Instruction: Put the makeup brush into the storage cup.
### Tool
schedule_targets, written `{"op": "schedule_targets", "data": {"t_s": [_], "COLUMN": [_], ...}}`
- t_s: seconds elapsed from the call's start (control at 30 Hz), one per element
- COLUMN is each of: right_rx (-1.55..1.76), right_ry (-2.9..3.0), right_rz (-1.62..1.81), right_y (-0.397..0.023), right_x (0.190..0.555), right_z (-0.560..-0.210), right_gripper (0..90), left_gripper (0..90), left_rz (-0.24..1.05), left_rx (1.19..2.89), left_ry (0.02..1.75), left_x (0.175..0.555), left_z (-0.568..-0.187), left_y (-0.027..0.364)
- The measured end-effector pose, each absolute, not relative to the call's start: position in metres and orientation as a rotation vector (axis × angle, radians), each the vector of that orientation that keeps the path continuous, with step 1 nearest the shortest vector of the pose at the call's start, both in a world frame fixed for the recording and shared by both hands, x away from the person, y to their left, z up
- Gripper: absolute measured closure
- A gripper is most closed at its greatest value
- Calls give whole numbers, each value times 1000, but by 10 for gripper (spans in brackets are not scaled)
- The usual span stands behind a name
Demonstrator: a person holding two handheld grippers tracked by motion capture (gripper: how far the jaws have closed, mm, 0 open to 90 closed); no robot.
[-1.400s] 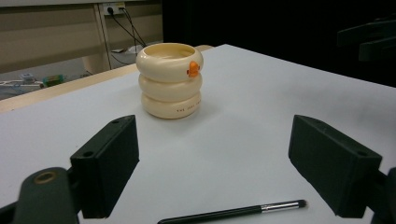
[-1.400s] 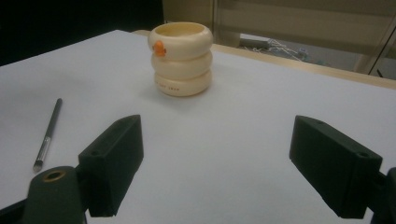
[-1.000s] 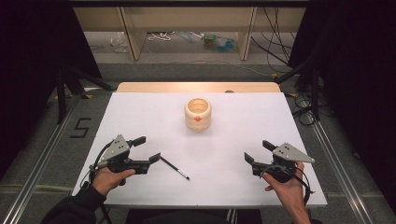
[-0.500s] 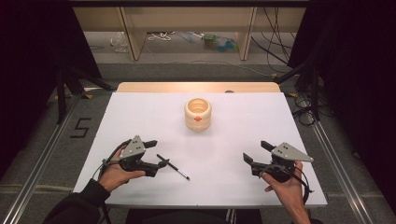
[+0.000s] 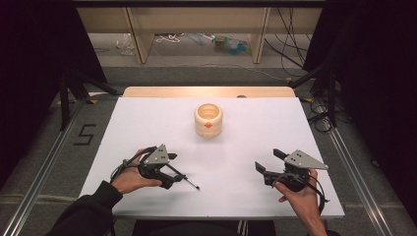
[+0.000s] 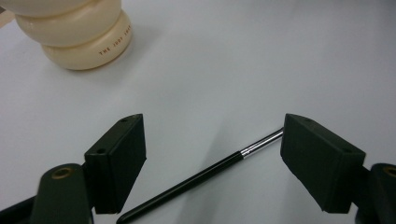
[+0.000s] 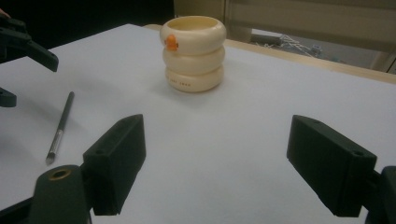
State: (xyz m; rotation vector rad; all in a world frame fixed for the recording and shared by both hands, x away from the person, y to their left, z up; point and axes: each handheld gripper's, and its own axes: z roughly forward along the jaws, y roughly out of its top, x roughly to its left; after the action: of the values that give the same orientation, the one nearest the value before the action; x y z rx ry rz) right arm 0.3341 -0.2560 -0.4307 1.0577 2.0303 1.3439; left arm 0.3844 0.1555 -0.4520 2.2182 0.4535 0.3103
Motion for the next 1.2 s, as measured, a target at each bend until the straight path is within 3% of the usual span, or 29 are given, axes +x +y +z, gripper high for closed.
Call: {"op": "schedule_targets", "data": {"t_s": [1.2], "right_rx": [1028], "right_ry": [2044], "right_rz": [1362], "right_y": [-250], "right_x": [336], "right_z": [-434], "right_gripper": [204], "left_gripper": [272], "left_rz": [188], "left_rx": [2634], "left_ry": [203], "left_x": [416], "left_z": [-455], "left_y": [119]}}
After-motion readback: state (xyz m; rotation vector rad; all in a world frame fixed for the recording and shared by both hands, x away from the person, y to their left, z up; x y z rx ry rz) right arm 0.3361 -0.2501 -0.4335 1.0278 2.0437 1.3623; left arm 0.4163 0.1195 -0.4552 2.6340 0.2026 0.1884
